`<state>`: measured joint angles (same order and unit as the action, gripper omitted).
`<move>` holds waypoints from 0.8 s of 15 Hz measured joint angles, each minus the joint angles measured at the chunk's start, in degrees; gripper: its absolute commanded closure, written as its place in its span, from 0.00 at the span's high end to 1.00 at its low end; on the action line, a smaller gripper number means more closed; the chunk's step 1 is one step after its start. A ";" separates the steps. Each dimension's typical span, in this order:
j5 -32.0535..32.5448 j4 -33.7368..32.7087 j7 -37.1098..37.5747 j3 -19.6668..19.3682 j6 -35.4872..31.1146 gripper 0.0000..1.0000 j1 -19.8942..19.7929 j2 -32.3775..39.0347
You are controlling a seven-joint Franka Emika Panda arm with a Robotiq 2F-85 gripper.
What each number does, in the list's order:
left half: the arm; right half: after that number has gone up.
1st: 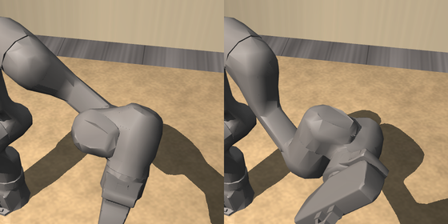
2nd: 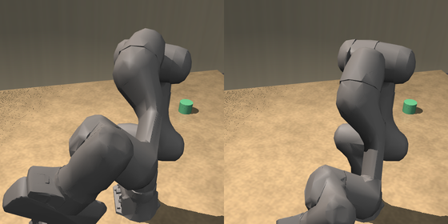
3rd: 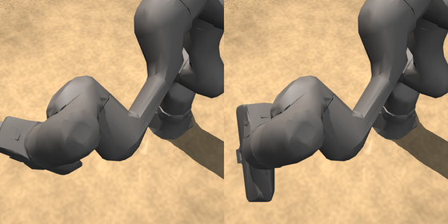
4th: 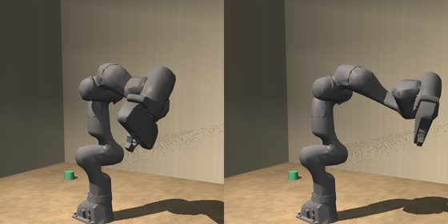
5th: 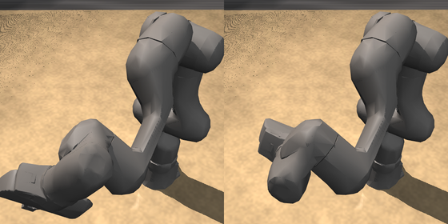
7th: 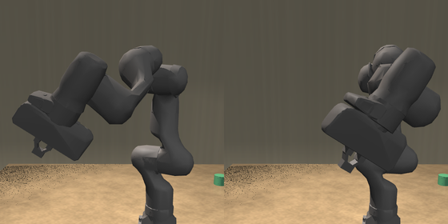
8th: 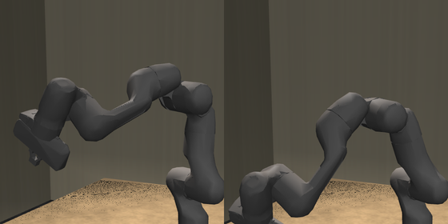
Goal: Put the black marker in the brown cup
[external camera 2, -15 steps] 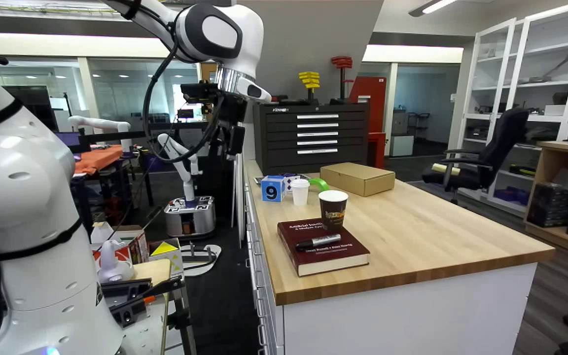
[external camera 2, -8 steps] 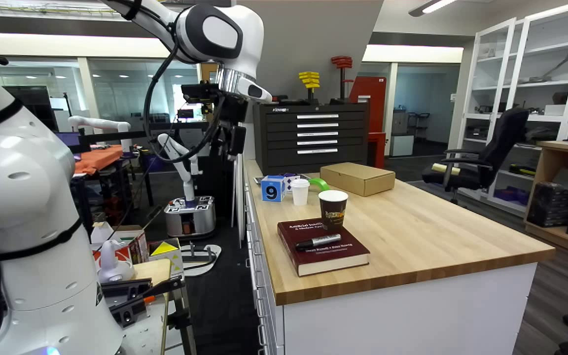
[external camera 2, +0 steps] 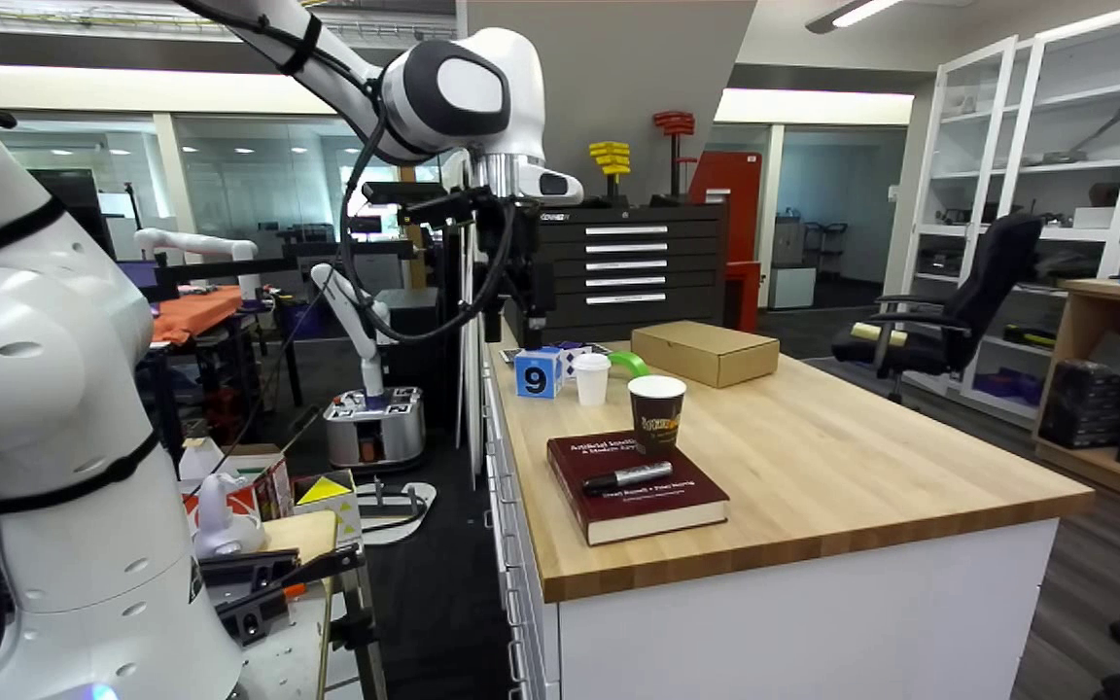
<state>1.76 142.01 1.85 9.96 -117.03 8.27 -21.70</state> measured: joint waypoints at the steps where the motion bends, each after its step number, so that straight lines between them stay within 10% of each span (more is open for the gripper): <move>1: 0.62 -0.12 0.45 -0.08 -2.18 1.00 -0.59 1.20; 12: 0.82 -0.57 6.80 -1.09 -16.29 1.00 -2.56 12.17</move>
<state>2.58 141.44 8.65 8.86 -133.31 5.71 -9.53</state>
